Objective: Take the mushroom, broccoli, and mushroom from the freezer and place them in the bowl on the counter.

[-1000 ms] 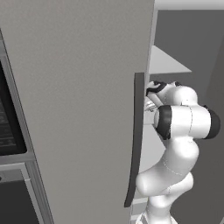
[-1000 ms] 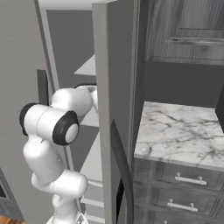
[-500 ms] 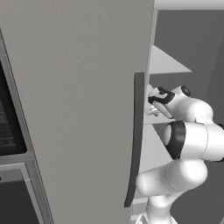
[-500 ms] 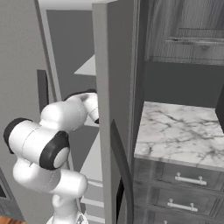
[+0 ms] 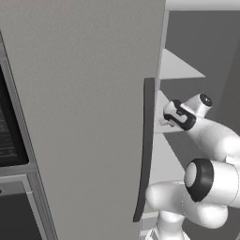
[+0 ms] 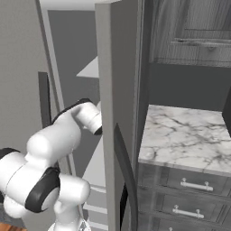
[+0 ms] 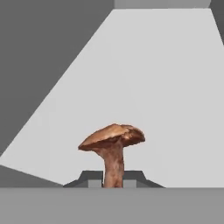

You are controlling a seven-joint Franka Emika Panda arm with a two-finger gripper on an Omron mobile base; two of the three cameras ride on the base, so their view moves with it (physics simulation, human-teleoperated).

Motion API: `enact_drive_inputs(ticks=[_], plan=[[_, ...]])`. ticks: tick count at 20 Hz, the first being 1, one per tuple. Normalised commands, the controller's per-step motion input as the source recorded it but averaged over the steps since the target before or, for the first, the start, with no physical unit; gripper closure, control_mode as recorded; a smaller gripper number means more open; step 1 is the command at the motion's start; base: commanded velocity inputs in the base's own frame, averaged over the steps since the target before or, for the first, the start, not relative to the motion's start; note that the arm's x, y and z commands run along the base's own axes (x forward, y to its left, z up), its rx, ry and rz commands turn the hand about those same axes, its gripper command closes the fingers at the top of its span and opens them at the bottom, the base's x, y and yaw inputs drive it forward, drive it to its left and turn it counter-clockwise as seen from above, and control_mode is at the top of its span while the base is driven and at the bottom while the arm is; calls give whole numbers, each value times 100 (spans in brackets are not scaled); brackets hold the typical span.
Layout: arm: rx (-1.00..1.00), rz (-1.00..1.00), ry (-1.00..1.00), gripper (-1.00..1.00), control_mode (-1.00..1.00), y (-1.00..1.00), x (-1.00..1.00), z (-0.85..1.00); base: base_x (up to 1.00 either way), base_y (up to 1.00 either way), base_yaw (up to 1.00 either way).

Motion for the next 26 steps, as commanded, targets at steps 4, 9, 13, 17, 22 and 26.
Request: enact_drive_inputs(ticks=[4,9,13,17,22,26], plan=[[0,-9,0,100,-100,0,-40,24,0,0,0],[0,-8,0,100,-100,0,-59,16,0,0,0],[0,-8,0,100,-100,1,-63,29,0,0,0],[-1,-7,0,100,-100,8,-60,40,0,0,0],[-1,-5,0,100,-100,11,-64,37,0,0,0],[-1,-1,0,100,-100,8,-64,39,0,0,0]])
